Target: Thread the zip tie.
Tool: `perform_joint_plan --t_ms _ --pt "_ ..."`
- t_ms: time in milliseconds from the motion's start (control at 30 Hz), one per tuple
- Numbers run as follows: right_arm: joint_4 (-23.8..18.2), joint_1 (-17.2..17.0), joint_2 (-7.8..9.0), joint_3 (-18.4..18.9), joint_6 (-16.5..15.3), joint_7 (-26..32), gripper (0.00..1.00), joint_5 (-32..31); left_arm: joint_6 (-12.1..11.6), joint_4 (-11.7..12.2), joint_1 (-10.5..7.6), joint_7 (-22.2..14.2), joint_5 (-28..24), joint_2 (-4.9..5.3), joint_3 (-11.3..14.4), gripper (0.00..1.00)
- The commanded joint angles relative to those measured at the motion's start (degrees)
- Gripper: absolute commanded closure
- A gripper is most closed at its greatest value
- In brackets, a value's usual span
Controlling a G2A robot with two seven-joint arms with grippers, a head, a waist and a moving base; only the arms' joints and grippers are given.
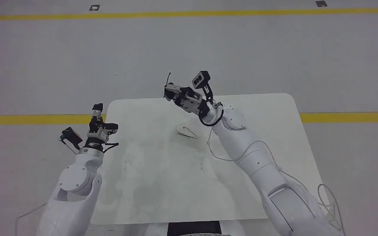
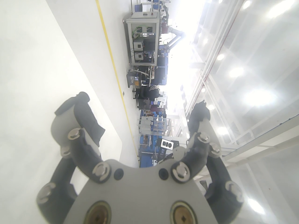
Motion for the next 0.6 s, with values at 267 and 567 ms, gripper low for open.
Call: perform_joint_plan --t_ms 267,567 --pt "-4.24 -1.85 0.34 1.34 0.07 -2.47 1.00 -7.45 0.00 0.00 0.00 0.00 0.00 0.00 0.00 0.00" --pt "-6.03 -1.69 0.87 0.93 0.07 -6.65 1.00 -16.15 0.00 0.00 0.00 0.00 0.00 0.00 0.00 0.00"
